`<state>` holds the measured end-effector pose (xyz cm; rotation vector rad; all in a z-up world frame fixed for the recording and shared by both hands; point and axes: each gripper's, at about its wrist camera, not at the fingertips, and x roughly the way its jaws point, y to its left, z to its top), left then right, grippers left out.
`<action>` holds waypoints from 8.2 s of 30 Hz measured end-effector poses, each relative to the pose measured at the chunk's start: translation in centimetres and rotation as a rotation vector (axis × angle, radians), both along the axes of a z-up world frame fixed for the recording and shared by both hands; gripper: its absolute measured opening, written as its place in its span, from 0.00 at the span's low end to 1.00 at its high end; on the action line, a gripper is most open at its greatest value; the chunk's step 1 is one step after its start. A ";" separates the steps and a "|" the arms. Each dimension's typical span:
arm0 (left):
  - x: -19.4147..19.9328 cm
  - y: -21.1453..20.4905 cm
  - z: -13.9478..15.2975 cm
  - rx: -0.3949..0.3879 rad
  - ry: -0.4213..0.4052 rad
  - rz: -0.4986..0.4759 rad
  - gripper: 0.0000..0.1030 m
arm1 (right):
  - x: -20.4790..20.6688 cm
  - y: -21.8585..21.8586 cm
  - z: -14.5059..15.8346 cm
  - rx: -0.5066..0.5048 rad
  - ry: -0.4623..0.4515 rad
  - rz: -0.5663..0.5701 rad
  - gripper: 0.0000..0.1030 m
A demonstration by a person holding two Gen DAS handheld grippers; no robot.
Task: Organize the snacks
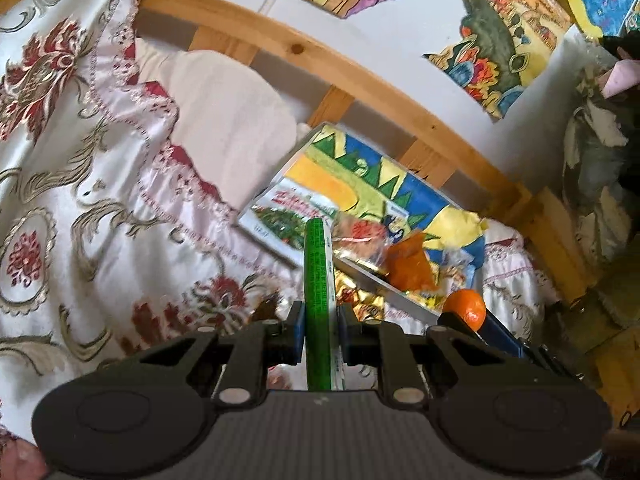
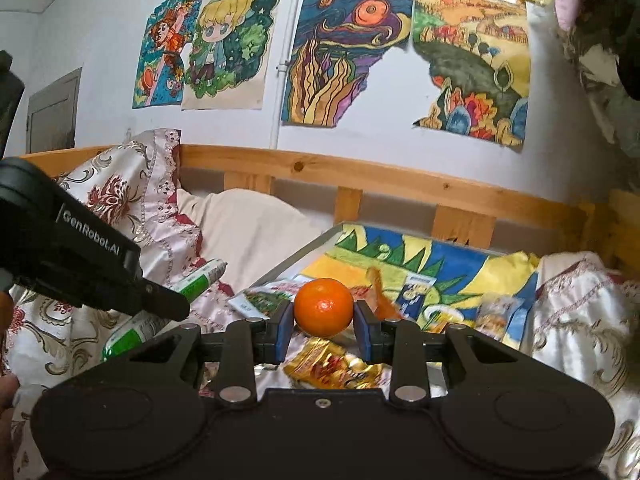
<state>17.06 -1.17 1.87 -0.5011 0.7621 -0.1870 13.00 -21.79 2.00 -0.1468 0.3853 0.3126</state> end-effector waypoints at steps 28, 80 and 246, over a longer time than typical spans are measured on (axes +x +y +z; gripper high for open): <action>16.7 -14.9 -0.2 -0.010 0.018 -0.187 0.18 | 9.9 -10.0 -3.6 0.006 0.089 -0.311 0.33; 16.1 -19.1 -0.1 0.152 -0.027 -0.216 0.93 | 10.6 -12.8 -3.0 0.080 0.163 -0.386 0.95; 3.4 -0.9 -11.2 0.314 -0.106 -0.257 0.52 | 7.4 1.8 -9.9 -0.224 0.274 0.101 0.28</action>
